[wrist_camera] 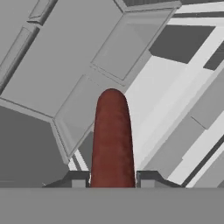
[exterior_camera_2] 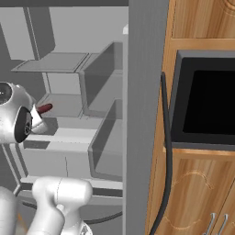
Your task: Move the hot dog bun to the plate on the dining table and place the condiment next to that plate. Then navigate to the fridge and take the sausage and place it on the plate as well.
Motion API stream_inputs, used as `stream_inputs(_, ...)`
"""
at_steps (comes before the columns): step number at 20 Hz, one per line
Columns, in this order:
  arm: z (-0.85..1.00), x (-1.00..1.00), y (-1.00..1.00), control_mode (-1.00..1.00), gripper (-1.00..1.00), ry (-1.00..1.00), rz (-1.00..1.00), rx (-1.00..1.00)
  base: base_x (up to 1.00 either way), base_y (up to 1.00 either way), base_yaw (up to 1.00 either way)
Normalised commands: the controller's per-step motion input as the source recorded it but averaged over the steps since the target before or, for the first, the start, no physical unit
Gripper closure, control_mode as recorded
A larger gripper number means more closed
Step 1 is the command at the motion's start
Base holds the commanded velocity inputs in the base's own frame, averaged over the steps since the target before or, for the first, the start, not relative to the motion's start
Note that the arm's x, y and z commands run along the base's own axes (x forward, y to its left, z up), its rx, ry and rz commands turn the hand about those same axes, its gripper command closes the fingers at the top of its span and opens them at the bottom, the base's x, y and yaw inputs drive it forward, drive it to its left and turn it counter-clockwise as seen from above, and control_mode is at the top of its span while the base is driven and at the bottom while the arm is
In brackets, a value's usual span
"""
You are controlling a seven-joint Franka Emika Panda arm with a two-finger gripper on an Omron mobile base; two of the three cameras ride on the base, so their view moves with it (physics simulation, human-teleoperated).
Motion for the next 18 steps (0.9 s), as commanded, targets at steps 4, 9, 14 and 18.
stream_inputs(4, 0.49, -0.63, -0.22, -1.0, 1.0, 0.03, 0.1, -0.02, 0.0, 0.0, 0.0)
stream_inputs(9, 0.39, -0.53, -0.3, -1.0, 1.0, 0.11, 0.14, 0.0, 0.0, 0.0, 0.0)
stream_inputs(14, 0.33, -0.56, -0.22, -1.0, 1.0, 0.09, 0.15, -0.01, 0.0, 0.0, 0.0)
stream_inputs(18, 0.27, -0.59, -0.1, -1.0, 1.0, 0.05, 0.09, -0.02, 0.0, 0.0, 0.0)
